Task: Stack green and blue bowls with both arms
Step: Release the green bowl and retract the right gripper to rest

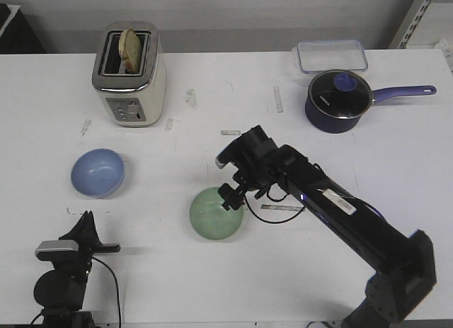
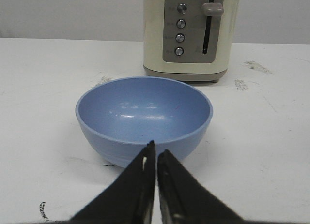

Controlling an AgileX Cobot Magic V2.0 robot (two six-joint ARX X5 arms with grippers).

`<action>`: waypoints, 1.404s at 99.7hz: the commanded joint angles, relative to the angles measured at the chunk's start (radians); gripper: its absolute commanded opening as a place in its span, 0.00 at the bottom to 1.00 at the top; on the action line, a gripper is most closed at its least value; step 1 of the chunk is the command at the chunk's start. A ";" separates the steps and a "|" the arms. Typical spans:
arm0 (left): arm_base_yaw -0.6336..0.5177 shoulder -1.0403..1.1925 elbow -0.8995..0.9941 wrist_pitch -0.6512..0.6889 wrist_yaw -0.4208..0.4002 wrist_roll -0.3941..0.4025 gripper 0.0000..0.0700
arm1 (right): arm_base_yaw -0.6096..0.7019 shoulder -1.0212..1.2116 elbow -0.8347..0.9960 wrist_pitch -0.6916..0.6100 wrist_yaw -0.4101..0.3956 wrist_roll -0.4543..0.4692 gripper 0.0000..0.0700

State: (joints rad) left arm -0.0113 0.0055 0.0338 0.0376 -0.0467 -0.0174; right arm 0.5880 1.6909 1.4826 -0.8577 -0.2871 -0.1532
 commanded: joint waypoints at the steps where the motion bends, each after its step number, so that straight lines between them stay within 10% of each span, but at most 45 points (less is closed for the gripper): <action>1: 0.000 -0.001 -0.021 0.010 0.002 -0.002 0.00 | -0.015 -0.059 0.037 0.039 0.001 -0.005 0.32; 10: 0.000 -0.001 -0.021 0.010 0.002 -0.002 0.00 | -0.061 -0.147 0.037 0.079 0.009 -0.004 0.00; 71: 0.000 -0.001 -0.021 0.011 0.002 -0.002 0.00 | -0.648 -0.734 -0.375 0.175 0.175 0.069 0.00; 140: 0.000 -0.001 0.034 0.017 -0.003 -0.095 0.00 | -0.671 -1.344 -0.938 0.341 0.285 0.112 0.00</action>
State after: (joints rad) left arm -0.0113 0.0055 0.0364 0.0422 -0.0467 -0.0666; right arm -0.0845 0.3553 0.5369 -0.5190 -0.0029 -0.0536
